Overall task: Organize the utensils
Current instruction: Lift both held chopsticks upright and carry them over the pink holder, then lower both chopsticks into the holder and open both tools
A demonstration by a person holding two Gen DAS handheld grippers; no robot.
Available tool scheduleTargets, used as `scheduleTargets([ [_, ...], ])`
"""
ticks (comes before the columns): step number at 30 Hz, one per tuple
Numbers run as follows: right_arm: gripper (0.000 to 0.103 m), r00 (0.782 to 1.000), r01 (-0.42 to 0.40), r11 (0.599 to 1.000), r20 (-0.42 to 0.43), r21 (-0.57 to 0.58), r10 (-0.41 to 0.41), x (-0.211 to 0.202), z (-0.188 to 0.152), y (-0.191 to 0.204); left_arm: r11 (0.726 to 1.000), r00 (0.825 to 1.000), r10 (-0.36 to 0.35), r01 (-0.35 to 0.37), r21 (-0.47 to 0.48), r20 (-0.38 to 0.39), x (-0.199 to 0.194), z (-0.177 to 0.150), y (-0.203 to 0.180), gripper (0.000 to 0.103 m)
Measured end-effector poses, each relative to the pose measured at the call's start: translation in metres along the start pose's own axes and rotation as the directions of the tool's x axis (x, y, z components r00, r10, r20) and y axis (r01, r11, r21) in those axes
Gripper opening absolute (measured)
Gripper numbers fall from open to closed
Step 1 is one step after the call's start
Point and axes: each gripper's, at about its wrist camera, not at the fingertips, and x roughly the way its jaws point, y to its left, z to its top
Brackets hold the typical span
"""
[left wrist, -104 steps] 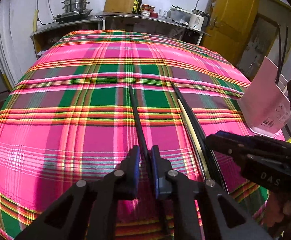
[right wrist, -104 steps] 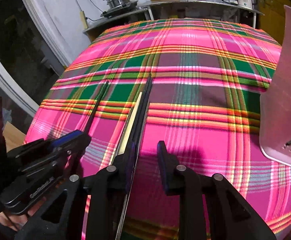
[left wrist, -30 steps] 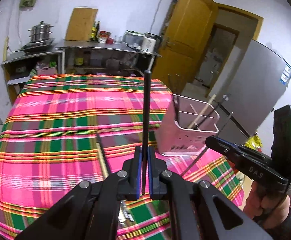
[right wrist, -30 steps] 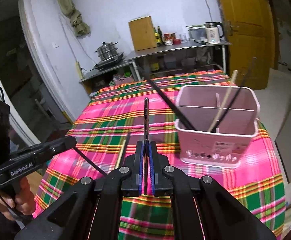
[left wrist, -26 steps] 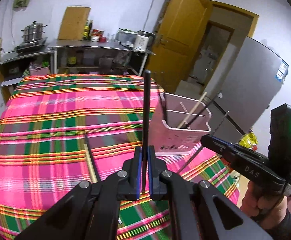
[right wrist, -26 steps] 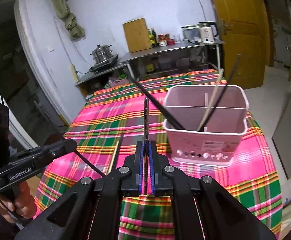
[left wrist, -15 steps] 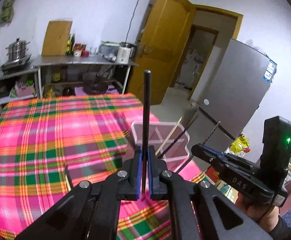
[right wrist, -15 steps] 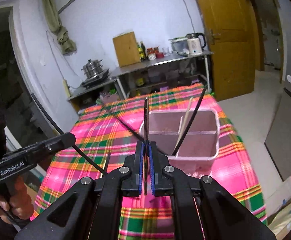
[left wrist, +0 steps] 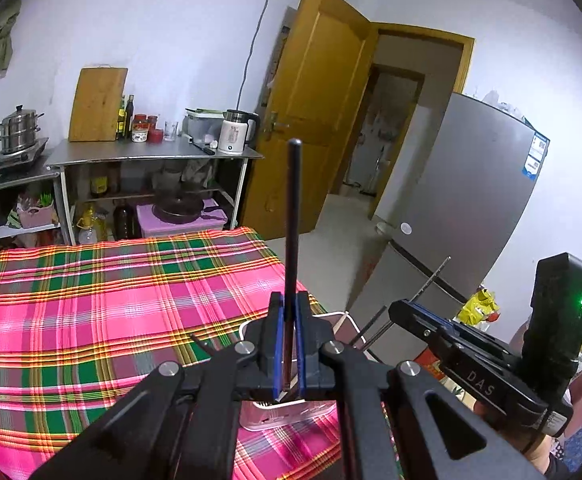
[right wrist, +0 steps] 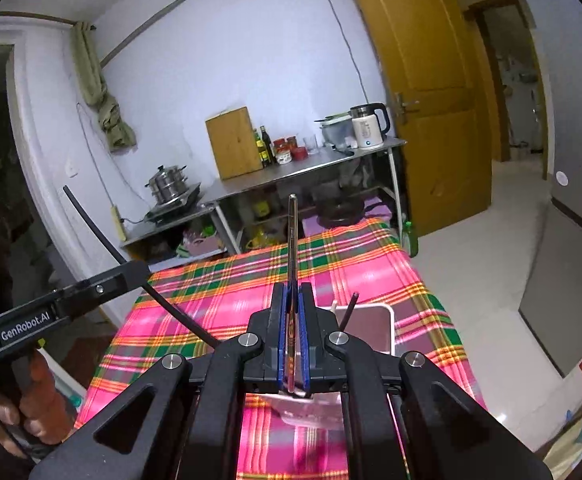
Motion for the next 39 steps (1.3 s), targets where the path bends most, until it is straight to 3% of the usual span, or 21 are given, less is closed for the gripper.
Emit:
scheduleTargets([
  [19, 0.006, 0.989, 0.041, 0.999, -0.141, 0.007, -0.040, 0.060, -0.051, -0.010, 0.999, 0.989, 0.034, -0.039, -0.032, -0.146, 0.059, -0.048, 0.022, 0.006],
  [22, 0.006, 0.988, 0.040, 0.999, -0.149, 0.000, -0.040, 0.062, -0.055, -0.010, 0.999, 0.989, 0.028, -0.033, -0.033, -0.143, 0.057, -0.052, 0.023, 0.007],
  [27, 0.007, 0.985, 0.039, 0.999, -0.167, -0.006, -0.039, 0.060, -0.056, -0.009, 1.000, 0.992, 0.023, -0.026, -0.017, -0.127, 0.047, -0.054, 0.019, 0.022],
  [32, 0.020, 0.988, 0.054, 0.999, -0.144, -0.007, -0.054, 0.048, -0.055, -0.007, 0.999, 0.995, 0.036, -0.038, -0.022, -0.090, 0.030, -0.054, 0.021, 0.033],
  [39, 0.021, 0.991, 0.056, 0.998, -0.119, 0.005, -0.055, 0.028, -0.056, -0.007, 0.997, 0.997, 0.053, -0.056, -0.056, -0.051, 0.001, -0.057, 0.033, 0.033],
])
